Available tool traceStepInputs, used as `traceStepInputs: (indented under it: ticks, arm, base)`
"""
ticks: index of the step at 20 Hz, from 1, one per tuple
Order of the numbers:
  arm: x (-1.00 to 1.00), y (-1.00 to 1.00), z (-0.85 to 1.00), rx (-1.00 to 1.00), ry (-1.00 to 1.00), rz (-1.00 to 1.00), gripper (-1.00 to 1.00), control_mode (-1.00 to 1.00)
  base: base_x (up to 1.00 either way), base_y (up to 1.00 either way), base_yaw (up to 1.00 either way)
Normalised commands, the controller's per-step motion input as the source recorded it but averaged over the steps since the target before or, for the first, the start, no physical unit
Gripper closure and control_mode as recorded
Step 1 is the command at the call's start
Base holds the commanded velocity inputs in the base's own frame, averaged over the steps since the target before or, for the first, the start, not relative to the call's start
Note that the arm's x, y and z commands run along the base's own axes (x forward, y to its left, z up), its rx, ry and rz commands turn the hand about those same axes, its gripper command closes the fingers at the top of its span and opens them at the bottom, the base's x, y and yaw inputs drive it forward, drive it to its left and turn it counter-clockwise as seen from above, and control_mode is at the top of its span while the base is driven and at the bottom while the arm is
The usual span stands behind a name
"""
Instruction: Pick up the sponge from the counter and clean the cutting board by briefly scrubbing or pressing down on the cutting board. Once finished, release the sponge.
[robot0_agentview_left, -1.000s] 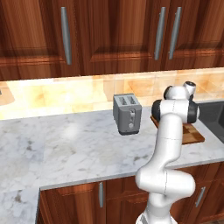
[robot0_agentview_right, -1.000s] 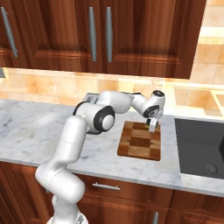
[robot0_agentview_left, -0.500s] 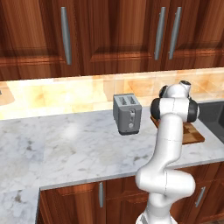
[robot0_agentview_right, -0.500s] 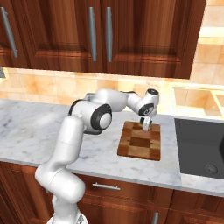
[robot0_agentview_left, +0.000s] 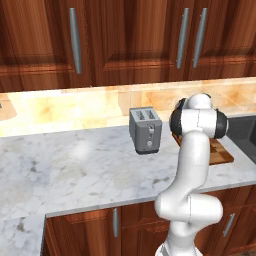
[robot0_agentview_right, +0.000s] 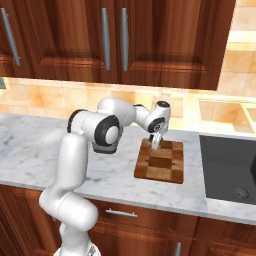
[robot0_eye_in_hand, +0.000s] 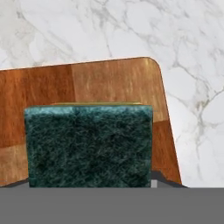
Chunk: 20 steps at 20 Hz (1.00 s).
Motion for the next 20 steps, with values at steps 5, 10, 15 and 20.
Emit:
traceStepInputs:
  ticks: [5,10,15,20]
  arm:
    - [-0.49,0.36,-0.01,0.0,0.0,0.0,1.0,-1.0]
    - [-0.68,0.03,0.06,0.0,0.0,0.0,1.0,-1.0]
    - [-0.55,0.25,0.26,0.02,0.1,0.0,1.0,-1.0]
    - [-0.32,0.6,0.19,0.0,0.23,0.0,1.0,-1.0]
  base:
    - [0.0,0.0,0.0]
    - [0.0,0.0,0.0]
    - [0.0,0.0,0.0]
    - [0.0,0.0,0.0]
